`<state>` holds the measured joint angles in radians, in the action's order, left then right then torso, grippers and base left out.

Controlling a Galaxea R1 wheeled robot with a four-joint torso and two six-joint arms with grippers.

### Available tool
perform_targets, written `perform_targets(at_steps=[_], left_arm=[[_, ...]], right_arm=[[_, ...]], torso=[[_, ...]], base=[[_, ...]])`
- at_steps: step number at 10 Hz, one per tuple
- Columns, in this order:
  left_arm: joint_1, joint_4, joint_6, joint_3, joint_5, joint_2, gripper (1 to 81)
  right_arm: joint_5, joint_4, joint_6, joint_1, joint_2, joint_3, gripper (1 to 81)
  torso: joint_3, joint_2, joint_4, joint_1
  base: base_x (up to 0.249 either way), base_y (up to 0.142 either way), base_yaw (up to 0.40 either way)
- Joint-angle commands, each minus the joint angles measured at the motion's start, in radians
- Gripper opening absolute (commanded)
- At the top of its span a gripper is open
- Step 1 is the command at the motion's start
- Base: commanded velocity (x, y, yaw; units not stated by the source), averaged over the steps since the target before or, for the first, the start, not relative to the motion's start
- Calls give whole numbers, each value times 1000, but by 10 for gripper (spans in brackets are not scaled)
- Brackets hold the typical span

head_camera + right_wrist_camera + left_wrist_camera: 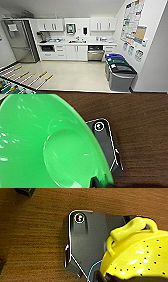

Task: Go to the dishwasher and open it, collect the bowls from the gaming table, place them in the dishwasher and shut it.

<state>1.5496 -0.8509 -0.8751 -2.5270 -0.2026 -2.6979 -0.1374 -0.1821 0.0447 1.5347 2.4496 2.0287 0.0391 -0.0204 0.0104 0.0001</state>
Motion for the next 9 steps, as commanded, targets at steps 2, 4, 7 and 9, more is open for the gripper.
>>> perform_targets(at_steps=[2, 4, 7, 9], left_arm=[[-39, -8, 2, -4, 34, 29, 10], [-39, -10, 2, -4, 34, 29, 10], [-39, -10, 2, -4, 34, 32, 10], [-39, -11, 2, -4, 34, 32, 10]], right_arm=[[52, 10, 4, -46, -42, -9, 10], [52, 10, 4, -49, -41, -9, 10], [52, 10, 4, -49, -39, -7, 10], [52, 12, 4, -49, -41, -7, 10]], torso=[[0, 0, 0, 0], [0, 0, 0, 0], [0, 0, 0, 0], [0, 0, 0, 0]], base=[[208, 0, 0], [208, -32, 0], [208, -66, 0], [208, -67, 0]])
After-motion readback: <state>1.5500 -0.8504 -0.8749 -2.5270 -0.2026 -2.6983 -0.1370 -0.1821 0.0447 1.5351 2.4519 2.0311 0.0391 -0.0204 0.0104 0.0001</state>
